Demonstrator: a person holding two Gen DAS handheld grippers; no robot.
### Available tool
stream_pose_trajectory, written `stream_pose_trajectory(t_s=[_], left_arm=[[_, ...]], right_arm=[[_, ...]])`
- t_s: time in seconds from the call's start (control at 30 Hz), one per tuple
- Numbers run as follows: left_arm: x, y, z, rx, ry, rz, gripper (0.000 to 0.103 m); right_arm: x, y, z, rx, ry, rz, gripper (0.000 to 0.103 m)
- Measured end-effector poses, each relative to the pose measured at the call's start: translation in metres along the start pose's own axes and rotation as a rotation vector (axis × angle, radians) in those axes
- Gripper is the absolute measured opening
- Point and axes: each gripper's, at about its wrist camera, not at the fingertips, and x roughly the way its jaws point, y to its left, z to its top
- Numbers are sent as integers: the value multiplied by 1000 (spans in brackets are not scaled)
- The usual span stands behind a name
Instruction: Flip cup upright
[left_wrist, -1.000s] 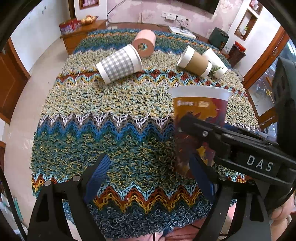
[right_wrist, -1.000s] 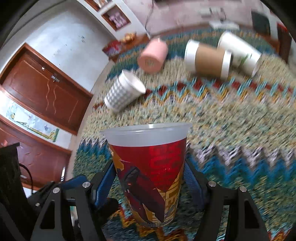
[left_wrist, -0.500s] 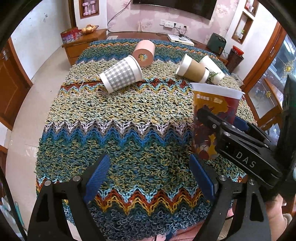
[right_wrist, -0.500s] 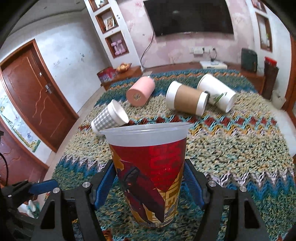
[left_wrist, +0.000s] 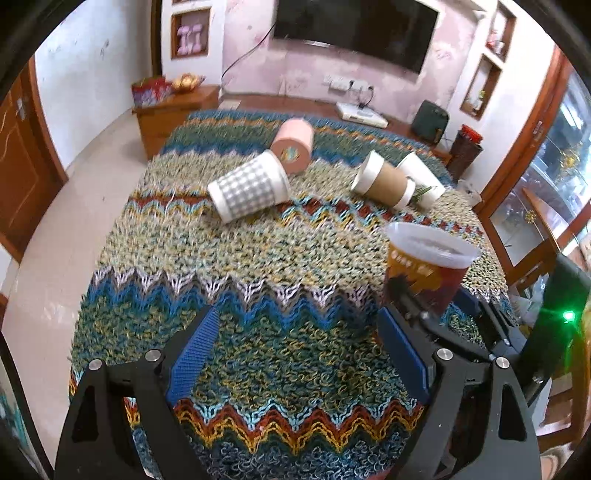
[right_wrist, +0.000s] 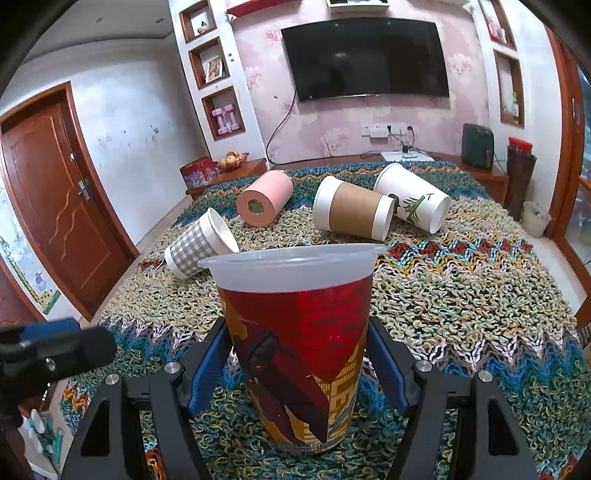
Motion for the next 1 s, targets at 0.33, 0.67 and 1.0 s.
stream_pose_trajectory(t_s=[0.33,0.67,1.0], left_arm=[[-4,0,-4,17,-72,23,89],[-3,-6,-15,62,-157,100,89],[-9,-6,-19,58,-163,94,89]], right_arm=[[-19,12,-22,-58,-25,-39,73],[-27,18,-36,-102,-38,-66,73],[-31,23,-42,-131,-17,-80,80]])
